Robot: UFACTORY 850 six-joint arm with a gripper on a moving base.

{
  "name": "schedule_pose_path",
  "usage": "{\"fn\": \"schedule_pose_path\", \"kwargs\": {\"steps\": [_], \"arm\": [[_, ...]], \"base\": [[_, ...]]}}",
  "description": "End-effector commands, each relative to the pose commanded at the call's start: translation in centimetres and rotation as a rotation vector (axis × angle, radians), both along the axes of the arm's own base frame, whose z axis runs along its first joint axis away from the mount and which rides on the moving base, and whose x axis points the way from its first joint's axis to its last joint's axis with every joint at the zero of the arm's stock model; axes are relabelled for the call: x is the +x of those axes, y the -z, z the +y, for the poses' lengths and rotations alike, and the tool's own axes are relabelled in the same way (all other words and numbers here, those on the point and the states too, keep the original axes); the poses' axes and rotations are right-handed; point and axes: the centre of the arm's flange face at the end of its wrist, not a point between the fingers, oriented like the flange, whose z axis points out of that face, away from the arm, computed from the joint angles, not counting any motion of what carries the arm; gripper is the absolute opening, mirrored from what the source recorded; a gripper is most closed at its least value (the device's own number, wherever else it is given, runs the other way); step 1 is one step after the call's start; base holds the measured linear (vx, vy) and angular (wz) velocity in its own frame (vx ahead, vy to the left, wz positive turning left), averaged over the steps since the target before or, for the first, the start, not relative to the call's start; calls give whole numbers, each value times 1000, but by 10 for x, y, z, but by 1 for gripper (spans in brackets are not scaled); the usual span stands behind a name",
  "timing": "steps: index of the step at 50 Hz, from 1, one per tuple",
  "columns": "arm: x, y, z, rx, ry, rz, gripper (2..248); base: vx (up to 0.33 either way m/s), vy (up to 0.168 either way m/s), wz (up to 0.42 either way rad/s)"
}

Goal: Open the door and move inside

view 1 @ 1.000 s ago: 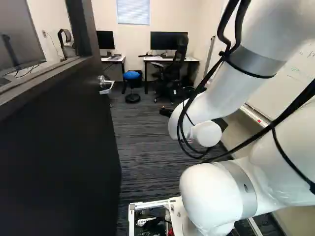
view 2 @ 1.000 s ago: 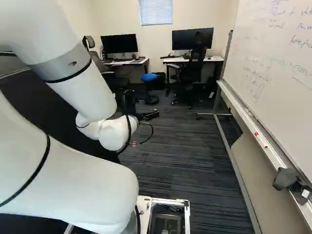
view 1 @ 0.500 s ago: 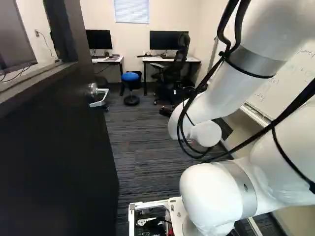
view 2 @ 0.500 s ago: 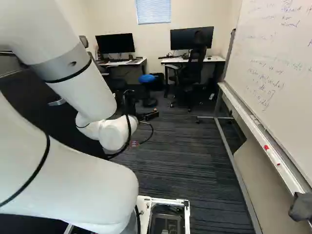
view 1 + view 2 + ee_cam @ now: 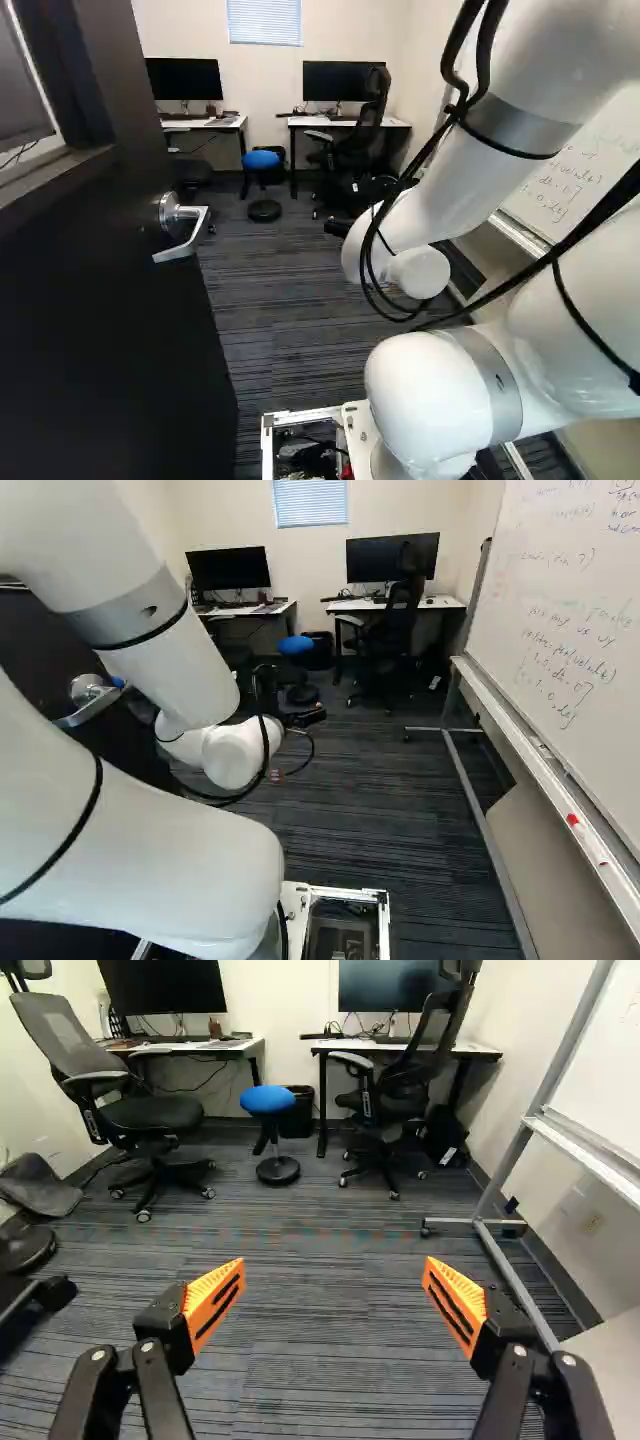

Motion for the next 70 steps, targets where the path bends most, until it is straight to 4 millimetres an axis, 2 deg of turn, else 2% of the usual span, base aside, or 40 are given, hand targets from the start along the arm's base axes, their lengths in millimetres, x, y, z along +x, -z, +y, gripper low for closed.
{"fn": "schedule_pose_path", "kwargs": {"steps": [33,70], "arm": [[0,0,0,0,0,0,247],[0,0,0,0,0,0,247]], "base": [[198,1,-14],[3,-1,-1]]}}
